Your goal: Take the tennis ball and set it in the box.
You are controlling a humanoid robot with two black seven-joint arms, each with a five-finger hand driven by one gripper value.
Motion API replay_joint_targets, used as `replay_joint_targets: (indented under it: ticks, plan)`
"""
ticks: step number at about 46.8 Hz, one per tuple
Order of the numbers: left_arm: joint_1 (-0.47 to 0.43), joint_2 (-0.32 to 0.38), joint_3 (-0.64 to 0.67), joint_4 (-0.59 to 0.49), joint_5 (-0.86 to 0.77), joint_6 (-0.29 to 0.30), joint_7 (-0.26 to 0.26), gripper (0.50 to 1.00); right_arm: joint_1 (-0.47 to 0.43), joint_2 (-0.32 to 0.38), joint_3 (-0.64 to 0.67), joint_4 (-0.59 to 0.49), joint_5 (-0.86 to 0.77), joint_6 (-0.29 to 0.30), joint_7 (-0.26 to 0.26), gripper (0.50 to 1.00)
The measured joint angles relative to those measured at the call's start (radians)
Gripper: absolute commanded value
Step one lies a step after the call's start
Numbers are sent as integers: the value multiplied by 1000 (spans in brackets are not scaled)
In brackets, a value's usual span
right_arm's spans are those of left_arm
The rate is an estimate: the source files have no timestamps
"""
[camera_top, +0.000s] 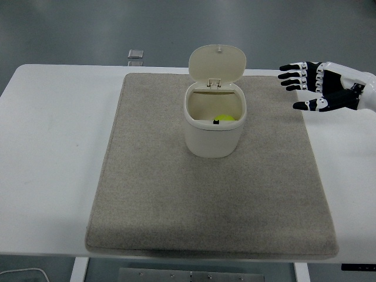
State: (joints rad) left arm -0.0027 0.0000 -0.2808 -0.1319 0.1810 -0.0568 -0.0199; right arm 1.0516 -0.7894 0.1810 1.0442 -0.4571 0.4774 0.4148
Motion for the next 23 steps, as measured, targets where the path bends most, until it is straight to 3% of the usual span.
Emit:
replay_joint_targets:
  ticks: [15, 23]
  plan:
    - [0, 0, 0, 0, 0, 0, 0, 992, -11, 95, 2, -160, 246, -2, -61, 901]
    - [0, 0, 0, 0, 0, 0, 0, 992, -24, 196, 2, -272, 424, -26, -152, 901]
